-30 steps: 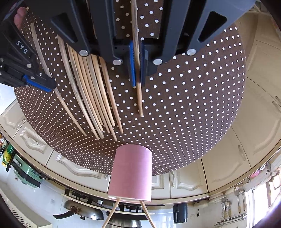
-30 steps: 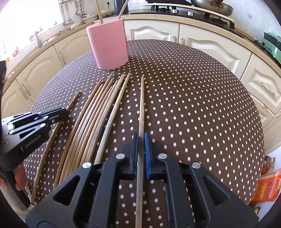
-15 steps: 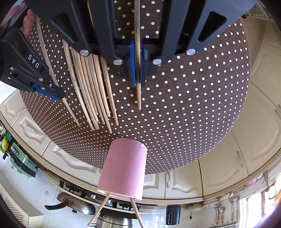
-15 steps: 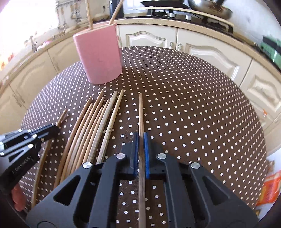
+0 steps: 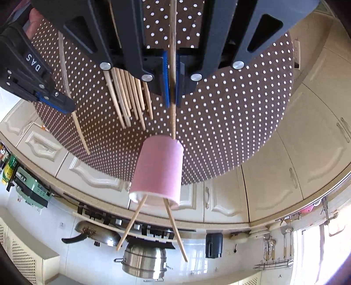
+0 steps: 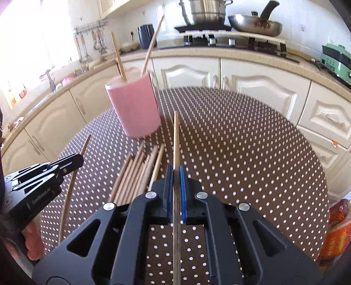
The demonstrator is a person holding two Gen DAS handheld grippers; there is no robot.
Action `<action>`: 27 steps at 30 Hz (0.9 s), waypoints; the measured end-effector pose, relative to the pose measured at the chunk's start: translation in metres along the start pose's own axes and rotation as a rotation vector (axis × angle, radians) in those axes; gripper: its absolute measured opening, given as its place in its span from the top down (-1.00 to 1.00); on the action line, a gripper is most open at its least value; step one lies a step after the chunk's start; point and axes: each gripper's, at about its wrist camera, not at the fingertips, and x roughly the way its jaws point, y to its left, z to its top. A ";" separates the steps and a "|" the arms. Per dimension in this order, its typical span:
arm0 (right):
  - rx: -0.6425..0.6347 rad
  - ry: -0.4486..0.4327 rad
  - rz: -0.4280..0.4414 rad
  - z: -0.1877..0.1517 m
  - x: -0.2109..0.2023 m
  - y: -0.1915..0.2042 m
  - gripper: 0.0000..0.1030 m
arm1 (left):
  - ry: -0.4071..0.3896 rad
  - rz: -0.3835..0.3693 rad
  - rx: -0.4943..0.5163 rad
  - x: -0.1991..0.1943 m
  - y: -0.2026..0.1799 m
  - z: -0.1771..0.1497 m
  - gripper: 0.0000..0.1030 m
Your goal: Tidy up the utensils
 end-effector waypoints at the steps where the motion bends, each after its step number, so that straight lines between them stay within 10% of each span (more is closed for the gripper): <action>1: 0.000 -0.018 0.000 0.002 -0.004 0.001 0.87 | -0.014 -0.001 -0.004 -0.003 0.000 0.004 0.89; 27: -0.006 -0.261 0.008 0.053 -0.067 0.010 0.87 | -0.290 -0.032 0.004 -0.077 -0.013 0.066 0.89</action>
